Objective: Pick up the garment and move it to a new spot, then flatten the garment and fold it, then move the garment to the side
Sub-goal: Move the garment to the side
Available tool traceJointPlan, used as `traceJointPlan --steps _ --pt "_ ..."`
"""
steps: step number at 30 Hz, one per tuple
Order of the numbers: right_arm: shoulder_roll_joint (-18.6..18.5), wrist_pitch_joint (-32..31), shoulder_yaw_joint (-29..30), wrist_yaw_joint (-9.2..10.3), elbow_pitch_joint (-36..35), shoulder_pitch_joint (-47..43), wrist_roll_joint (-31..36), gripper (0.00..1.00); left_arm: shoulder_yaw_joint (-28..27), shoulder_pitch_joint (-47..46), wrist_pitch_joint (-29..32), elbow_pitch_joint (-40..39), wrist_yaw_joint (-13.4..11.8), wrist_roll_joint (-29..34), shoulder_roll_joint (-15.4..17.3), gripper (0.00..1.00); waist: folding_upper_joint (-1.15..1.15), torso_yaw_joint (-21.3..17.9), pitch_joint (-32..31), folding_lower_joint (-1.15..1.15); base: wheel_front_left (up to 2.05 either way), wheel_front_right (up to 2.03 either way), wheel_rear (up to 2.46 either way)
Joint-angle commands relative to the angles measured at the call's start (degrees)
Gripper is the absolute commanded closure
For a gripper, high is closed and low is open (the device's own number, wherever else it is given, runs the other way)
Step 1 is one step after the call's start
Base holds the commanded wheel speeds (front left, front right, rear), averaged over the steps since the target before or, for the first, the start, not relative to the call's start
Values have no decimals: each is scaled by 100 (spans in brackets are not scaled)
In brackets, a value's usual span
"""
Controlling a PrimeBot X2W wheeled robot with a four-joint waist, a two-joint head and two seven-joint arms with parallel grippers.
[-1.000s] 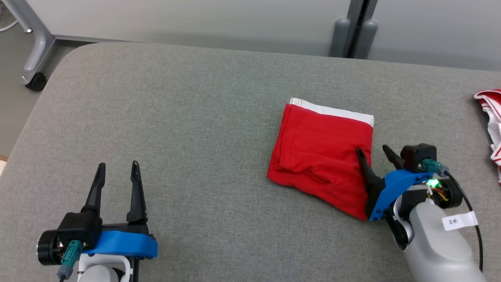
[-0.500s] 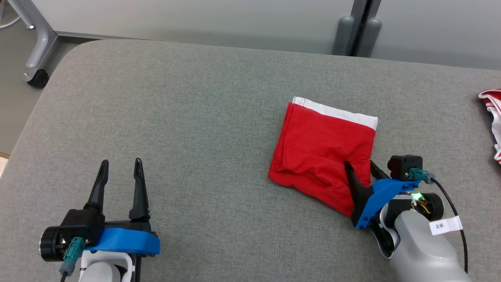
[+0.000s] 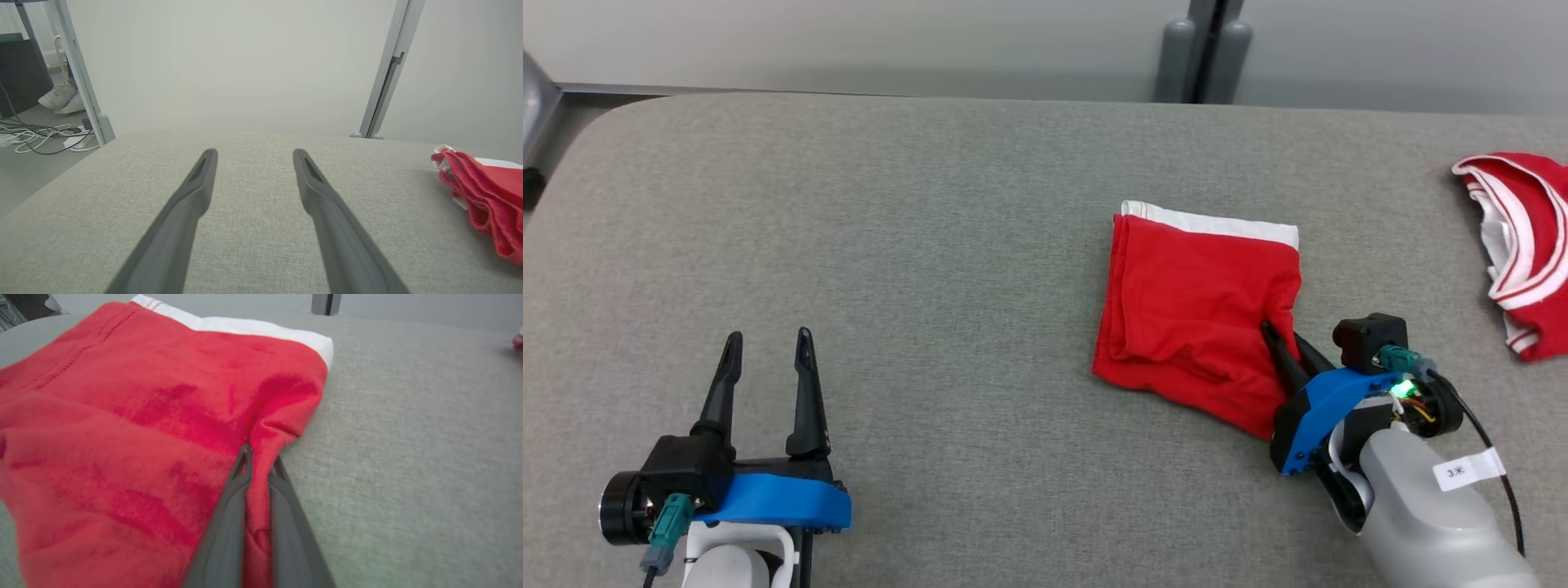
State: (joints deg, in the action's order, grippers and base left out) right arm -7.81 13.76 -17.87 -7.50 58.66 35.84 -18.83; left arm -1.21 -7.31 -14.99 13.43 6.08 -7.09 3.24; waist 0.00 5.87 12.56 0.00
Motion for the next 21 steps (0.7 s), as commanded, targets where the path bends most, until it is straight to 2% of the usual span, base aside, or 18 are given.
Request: traceJointPlan --steps 1,12,21 --pt "-131 52 -69 1 -88 -68 -45 100 -25 -70 -27 -31 10 -5 3 0 0 -135 -18 0 0 0 0" --pt "-864 115 -427 0 -928 -156 -153 100 -42 -348 -27 -199 51 96 114 0 0 -1062 396 0 0 0 0" --pt "-1267 39 -414 1 -1408 306 27 100 -24 -621 -27 -285 75 149 150 0 0 -1246 728 0 0 0 0"
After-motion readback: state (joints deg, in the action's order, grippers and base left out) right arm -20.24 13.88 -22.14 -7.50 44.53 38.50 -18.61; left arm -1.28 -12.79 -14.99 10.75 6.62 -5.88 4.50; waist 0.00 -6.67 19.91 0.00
